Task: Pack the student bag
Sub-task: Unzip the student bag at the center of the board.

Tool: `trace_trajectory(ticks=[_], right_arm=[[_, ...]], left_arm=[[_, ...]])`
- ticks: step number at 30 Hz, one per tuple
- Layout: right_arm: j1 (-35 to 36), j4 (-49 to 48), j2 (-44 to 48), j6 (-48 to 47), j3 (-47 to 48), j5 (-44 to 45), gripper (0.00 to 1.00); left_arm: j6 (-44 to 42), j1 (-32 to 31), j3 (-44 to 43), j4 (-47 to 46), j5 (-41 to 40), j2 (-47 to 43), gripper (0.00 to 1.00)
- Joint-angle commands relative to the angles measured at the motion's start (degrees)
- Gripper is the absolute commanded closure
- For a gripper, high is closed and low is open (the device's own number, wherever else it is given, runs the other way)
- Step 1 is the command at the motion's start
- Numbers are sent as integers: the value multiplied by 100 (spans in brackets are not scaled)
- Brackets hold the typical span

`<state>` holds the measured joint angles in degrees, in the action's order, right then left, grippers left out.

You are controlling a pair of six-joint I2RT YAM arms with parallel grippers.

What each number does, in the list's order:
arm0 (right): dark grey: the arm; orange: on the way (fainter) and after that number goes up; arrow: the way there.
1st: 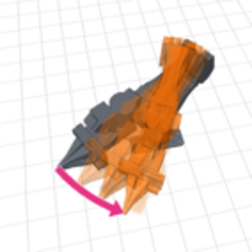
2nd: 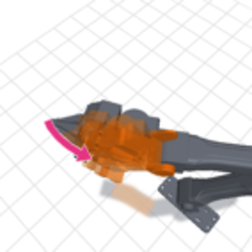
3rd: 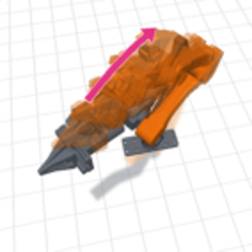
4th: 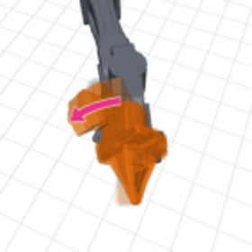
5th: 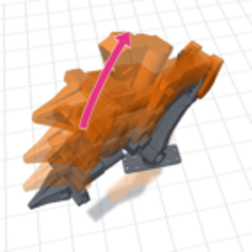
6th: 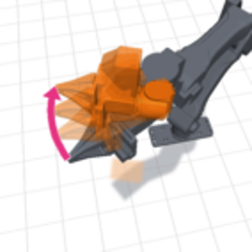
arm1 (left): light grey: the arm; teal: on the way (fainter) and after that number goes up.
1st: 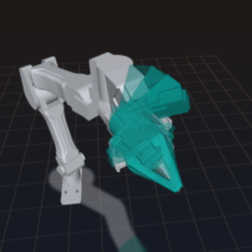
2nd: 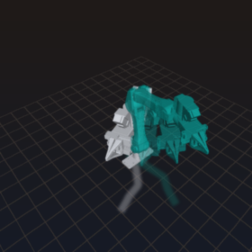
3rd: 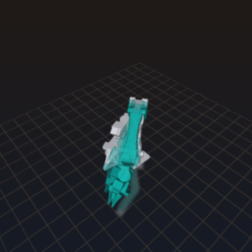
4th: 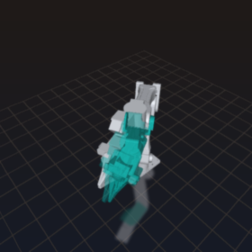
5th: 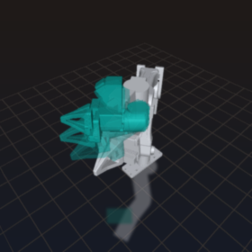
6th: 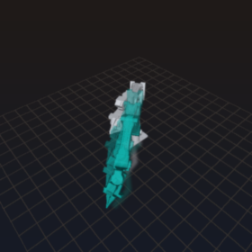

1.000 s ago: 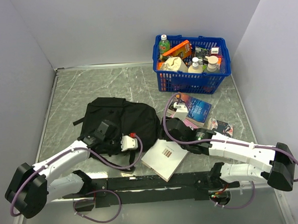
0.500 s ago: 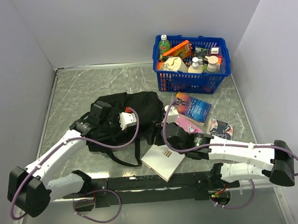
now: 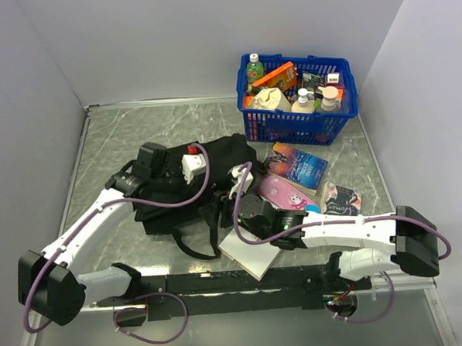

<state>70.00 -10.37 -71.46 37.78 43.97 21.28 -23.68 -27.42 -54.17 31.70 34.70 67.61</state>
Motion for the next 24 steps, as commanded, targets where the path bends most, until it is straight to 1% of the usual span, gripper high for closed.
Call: trace_trajectory(ticks=[1,5,11,17,22,24], right_arm=[[14,-606,-87,-104,-55,-10,37],[-74,-475,-245,-60,130,166,41],[-267,-536,-421,-201,174,289,45],[-355,-764,-509,-245,165,324,46],[-364,-835,-693,-227,358,210,47],[-355,-809,-799,-149,411,193,50]], left_arm=[[39,61,-436,-191,503,32,99],[-22,70,-436,-156,494,50,99],[-40,70,-463,-15,547,-11,99],[-31,61,-463,38,600,-73,99],[30,70,-366,-32,573,-99,99],[30,61,-331,-41,591,-108,99]])
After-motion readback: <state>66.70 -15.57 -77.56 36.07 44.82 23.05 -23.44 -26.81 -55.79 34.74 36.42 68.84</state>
